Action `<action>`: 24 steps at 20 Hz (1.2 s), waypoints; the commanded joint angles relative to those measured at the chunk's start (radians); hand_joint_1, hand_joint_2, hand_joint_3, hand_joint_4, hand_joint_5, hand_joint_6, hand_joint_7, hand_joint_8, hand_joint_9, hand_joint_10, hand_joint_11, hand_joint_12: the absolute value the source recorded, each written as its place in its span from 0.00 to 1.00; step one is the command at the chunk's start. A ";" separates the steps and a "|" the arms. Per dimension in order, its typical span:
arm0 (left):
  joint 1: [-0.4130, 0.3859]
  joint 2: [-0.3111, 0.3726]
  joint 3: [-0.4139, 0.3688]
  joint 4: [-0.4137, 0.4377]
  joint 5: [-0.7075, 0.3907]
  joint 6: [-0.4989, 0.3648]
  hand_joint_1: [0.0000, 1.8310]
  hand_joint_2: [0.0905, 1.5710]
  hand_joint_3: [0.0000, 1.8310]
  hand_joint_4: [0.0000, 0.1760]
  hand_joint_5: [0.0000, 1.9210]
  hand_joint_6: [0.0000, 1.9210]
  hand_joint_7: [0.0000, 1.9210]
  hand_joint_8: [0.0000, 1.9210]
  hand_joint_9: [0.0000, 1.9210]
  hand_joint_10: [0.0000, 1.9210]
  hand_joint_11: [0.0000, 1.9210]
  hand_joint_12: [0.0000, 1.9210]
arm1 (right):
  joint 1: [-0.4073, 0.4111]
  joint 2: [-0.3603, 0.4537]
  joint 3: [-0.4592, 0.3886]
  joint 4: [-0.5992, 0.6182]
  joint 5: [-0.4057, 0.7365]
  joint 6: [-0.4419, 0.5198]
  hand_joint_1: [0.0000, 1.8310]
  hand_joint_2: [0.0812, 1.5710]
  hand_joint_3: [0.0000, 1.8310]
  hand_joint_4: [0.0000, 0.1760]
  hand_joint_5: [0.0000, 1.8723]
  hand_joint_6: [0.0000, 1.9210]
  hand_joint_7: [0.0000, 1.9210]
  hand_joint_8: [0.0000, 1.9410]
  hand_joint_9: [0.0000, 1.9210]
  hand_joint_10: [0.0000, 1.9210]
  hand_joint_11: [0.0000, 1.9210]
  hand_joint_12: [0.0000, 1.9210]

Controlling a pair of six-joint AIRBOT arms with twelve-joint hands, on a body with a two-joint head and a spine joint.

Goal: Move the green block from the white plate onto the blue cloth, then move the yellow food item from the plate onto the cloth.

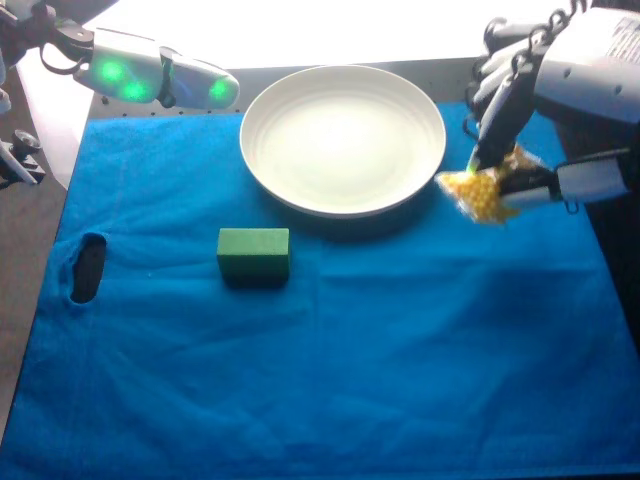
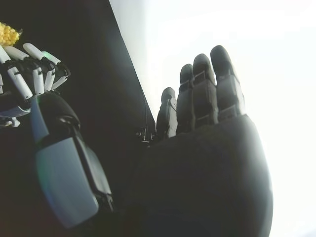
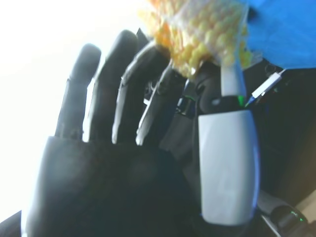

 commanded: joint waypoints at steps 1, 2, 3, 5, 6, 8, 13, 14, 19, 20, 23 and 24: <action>-0.004 0.004 -0.001 -0.027 -0.115 -0.001 0.36 0.48 0.00 1.00 0.03 0.00 0.10 0.00 0.10 0.00 0.00 0.28 | 0.004 0.002 -0.002 0.028 0.097 0.000 0.69 0.65 0.00 0.00 0.67 0.15 0.53 0.56 0.32 0.64 0.08 0.97; -0.003 0.004 -0.001 -0.028 -0.115 -0.001 0.36 0.49 0.00 1.00 0.03 0.00 0.10 0.00 0.10 0.00 0.00 0.27 | 0.002 0.001 -0.002 0.022 0.095 0.000 0.69 0.65 0.00 0.00 0.62 0.24 0.59 0.47 0.33 0.49 0.03 0.89; -0.003 0.004 -0.001 -0.028 -0.115 -0.001 0.36 0.49 0.00 1.00 0.03 0.00 0.11 0.00 0.10 0.00 0.00 0.27 | 0.000 0.001 -0.002 0.019 0.094 0.000 0.56 0.59 0.00 0.00 0.48 0.08 0.58 0.18 0.32 0.24 0.01 0.62; -0.003 0.004 -0.002 -0.029 -0.116 -0.001 0.37 0.49 0.00 1.00 0.03 0.00 0.10 0.00 0.09 0.00 0.00 0.26 | -0.001 0.000 -0.004 0.014 0.094 0.000 0.48 0.53 0.00 0.26 0.34 0.01 0.50 0.01 0.28 0.03 0.00 0.28; -0.003 0.004 -0.002 -0.029 -0.116 -0.001 0.37 0.49 0.00 1.00 0.03 0.00 0.10 0.00 0.09 0.00 0.00 0.26 | -0.001 0.000 -0.005 0.014 0.094 0.000 0.46 0.51 0.00 0.34 0.29 0.00 0.45 0.00 0.25 0.01 0.00 0.23; -0.003 0.004 -0.002 -0.030 -0.117 -0.001 0.37 0.49 0.00 1.00 0.03 0.00 0.10 0.00 0.09 0.00 0.00 0.26 | -0.001 0.001 -0.006 0.013 0.094 0.000 0.43 0.49 0.00 0.50 0.17 0.00 0.33 0.00 0.22 0.00 0.00 0.32; 0.000 0.005 -0.003 -0.033 -0.119 -0.001 0.37 0.49 0.00 1.00 0.03 0.00 0.10 0.00 0.09 0.00 0.00 0.25 | -0.001 0.002 -0.007 0.015 0.094 0.000 0.31 0.45 0.00 0.60 0.03 0.00 0.09 0.00 0.08 0.00 0.00 0.28; 0.000 0.006 -0.004 -0.033 -0.121 -0.001 0.36 0.49 0.00 1.00 0.02 0.00 0.10 0.00 0.10 0.00 0.00 0.24 | -0.001 0.002 -0.005 0.022 0.094 0.000 0.28 0.49 0.01 0.69 0.01 0.00 0.05 0.00 0.05 0.00 0.00 0.27; 0.002 0.010 -0.010 -0.034 -0.120 -0.001 0.34 0.50 0.00 1.00 0.01 0.00 0.09 0.00 0.09 0.00 0.00 0.20 | 0.000 0.002 0.014 0.033 0.094 0.000 0.07 0.57 0.01 0.32 0.00 0.00 0.04 0.00 0.07 0.01 0.06 0.10; 0.001 0.012 -0.013 -0.034 -0.118 -0.001 0.33 0.50 0.00 1.00 0.01 0.00 0.09 0.00 0.10 0.00 0.00 0.19 | 0.000 0.002 0.021 0.033 0.093 0.000 0.01 0.69 0.01 0.26 0.00 0.00 0.04 0.00 0.08 0.00 0.07 0.11; 0.001 0.024 -0.022 -0.034 -0.116 -0.001 0.30 0.50 0.00 1.00 0.00 0.00 0.08 0.00 0.08 0.00 0.00 0.18 | 0.021 0.003 0.061 0.038 0.089 0.000 0.00 0.55 0.00 0.60 0.00 0.00 0.01 0.00 0.01 0.00 0.00 0.07; 0.001 0.027 -0.026 -0.034 -0.114 -0.001 0.29 0.51 0.00 1.00 0.00 0.00 0.08 0.00 0.06 0.00 0.00 0.20 | 0.033 0.000 0.070 0.038 0.085 0.000 0.00 0.56 0.00 0.60 0.00 0.00 0.05 0.00 0.04 0.01 0.00 0.11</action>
